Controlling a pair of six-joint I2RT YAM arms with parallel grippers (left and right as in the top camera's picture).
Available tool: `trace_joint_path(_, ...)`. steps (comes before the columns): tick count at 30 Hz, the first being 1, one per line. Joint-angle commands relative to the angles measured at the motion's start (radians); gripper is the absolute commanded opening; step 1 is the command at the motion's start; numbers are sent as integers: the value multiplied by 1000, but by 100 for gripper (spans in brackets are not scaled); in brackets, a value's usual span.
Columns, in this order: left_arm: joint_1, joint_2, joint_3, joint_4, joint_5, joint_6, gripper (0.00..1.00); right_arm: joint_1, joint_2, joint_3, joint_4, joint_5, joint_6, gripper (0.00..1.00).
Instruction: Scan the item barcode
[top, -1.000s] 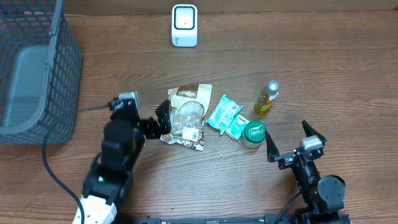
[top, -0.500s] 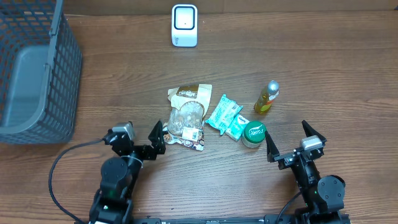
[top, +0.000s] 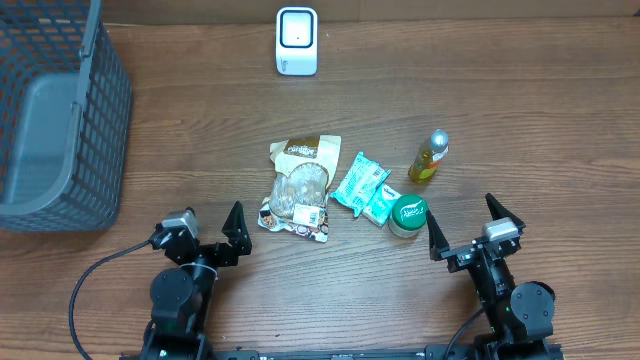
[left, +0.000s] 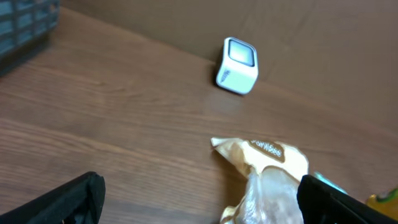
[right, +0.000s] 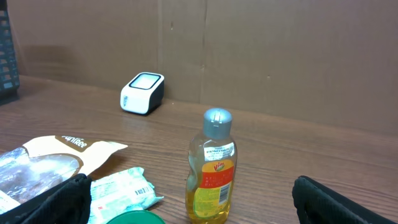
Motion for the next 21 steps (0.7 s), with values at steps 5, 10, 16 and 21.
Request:
trace_joint_path(5, 49, -173, -4, -167, 3, 164, 100, -3, -9, -11, 3, 6, 2, 100)
trace_joint_path(10, 82, -208, -4, -168, 10, 211, 100, -3, -9, -11, 3, 6, 2, 100)
trace_joint_path(16, 87, -281, -4, -171, 38, 388, 100, -3, -9, -11, 3, 6, 2, 100)
trace_joint_path(21, 87, -305, -4, -171, 50, 468, 100, -3, -9, -11, 3, 6, 2, 100)
